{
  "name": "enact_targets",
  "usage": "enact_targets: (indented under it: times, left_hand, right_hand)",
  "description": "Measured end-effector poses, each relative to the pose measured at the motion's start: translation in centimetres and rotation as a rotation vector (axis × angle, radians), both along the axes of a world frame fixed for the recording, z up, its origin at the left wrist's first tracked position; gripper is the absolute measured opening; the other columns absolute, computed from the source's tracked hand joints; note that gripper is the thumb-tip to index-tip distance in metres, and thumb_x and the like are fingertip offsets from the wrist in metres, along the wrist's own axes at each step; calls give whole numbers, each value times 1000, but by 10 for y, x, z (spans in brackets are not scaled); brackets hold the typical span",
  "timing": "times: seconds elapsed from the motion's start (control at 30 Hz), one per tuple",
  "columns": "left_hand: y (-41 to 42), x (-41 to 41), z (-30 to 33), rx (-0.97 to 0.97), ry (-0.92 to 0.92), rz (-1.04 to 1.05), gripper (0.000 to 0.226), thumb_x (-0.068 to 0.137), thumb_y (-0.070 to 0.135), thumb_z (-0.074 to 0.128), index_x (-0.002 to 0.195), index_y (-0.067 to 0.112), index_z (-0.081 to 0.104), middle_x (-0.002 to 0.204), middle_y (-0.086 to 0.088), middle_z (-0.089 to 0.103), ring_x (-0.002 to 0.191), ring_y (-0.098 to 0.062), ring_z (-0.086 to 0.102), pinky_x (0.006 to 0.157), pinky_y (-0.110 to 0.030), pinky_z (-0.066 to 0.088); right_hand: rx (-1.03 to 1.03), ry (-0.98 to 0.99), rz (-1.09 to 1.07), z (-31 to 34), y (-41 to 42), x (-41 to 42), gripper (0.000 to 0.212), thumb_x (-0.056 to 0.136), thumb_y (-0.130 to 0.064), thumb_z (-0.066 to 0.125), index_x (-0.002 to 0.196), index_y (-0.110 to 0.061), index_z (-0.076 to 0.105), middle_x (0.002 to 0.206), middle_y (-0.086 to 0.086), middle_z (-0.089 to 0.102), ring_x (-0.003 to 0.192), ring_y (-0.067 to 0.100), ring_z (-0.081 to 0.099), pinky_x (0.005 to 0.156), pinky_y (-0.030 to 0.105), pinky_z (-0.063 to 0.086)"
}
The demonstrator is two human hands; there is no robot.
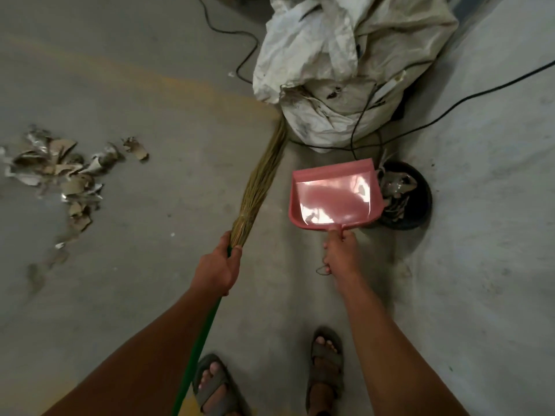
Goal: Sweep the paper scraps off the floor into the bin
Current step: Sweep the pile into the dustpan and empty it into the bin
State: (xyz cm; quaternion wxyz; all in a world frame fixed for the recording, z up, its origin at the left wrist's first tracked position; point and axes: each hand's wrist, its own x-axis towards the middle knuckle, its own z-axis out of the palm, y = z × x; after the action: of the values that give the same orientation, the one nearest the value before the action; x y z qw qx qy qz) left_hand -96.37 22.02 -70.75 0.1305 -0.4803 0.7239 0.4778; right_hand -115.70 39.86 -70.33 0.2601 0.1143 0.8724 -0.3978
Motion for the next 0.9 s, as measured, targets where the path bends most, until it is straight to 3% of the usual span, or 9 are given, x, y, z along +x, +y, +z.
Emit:
enact_targets:
  times: [0.1,0.2,0.5,0.63,0.77,0.9]
  left_hand:
    - [-32,29,1,-19,-14,44,59,109,48,45,164,39,26,87,-12,68,63,-31,71,45,-41,61]
    - [-67,60,2,-41,-25,100,61,109,47,44,166,36,26,89,-13,68,62,-31,71,45,-40,62]
    - [-142,124,-8,7,-51,364,62,108,51,45,165,39,24,95,-17,71,66,-31,72,48,-38,62]
    - [-166,118,-19,97,-27,516,65,108,47,48,166,39,20,114,-19,69,72,-28,70,53,-35,60]
    - [-198,95,-34,186,20,617,65,109,41,48,166,40,16,102,-12,66,72,-24,67,53,-32,58]
    - [-238,65,-53,223,63,674,65,110,41,48,167,39,17,104,-14,66,72,-24,67,53,-31,56]
  right_hand:
    - [-82,-76,77,14,-45,32,40,105,-57,46,103,-20,59,88,3,69,50,16,60,45,26,45]
    - [-148,-152,164,17,-92,56,35,107,-52,49,110,-18,58,91,1,68,45,13,60,37,18,34]
    - [-199,-250,398,14,-223,101,34,106,-56,49,111,-23,57,94,1,68,48,12,62,43,21,37]
    - [-227,-274,460,4,-262,105,35,105,-57,51,112,-24,59,94,3,66,47,12,56,41,21,38]
    - [-210,-258,518,-14,-298,96,34,105,-60,51,112,-28,61,92,2,68,46,11,52,40,21,33]
    - [-194,-237,509,-34,-339,77,38,105,-59,51,112,-23,63,89,2,67,43,10,46,39,20,30]
